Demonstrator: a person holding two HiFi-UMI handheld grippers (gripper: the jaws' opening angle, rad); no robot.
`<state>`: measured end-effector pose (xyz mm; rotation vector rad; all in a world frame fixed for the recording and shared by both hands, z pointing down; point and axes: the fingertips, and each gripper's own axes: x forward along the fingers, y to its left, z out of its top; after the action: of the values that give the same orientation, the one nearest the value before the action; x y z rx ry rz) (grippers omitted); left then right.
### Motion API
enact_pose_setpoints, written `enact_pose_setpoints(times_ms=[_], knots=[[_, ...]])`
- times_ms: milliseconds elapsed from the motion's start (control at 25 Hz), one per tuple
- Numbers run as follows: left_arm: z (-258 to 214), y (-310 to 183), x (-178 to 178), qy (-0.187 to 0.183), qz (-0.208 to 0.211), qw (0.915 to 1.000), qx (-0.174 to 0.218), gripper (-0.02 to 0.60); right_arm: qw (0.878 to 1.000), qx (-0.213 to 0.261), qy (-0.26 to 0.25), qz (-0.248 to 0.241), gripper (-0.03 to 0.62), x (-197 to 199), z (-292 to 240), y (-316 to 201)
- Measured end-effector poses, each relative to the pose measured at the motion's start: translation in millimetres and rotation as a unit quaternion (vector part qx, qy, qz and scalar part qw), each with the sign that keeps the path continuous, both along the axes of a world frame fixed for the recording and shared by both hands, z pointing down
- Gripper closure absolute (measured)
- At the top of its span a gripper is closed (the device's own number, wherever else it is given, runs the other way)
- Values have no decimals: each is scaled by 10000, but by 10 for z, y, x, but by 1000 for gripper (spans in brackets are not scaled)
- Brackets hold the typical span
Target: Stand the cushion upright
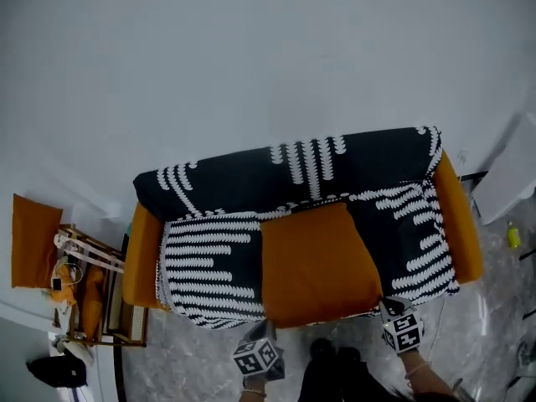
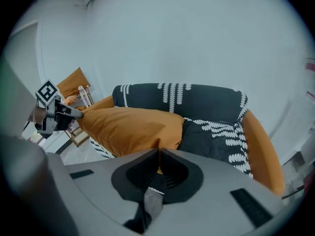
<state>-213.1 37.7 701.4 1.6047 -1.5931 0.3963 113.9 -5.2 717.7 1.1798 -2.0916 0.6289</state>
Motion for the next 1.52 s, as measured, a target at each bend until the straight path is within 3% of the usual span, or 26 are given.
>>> enact_pose_setpoints(times_ms=[400, 720, 1080, 1520], knots=[[-510, 12, -44, 68, 11, 9998, 172, 558, 9988, 216, -236, 359, 576, -11, -569, 1], [-883, -184, -137, -26, 414, 9986, 335, 557, 9960, 471, -365, 661, 576, -61, -981, -147], [-1057, -552, -306, -54, 865, 9948, 529, 557, 9923, 740, -389, 912, 574, -197, -1245, -473], [-1187, -1003, -344, -134, 1092, 9916, 674, 557, 9887, 922, -343, 1134, 574, -265, -1401, -844]])
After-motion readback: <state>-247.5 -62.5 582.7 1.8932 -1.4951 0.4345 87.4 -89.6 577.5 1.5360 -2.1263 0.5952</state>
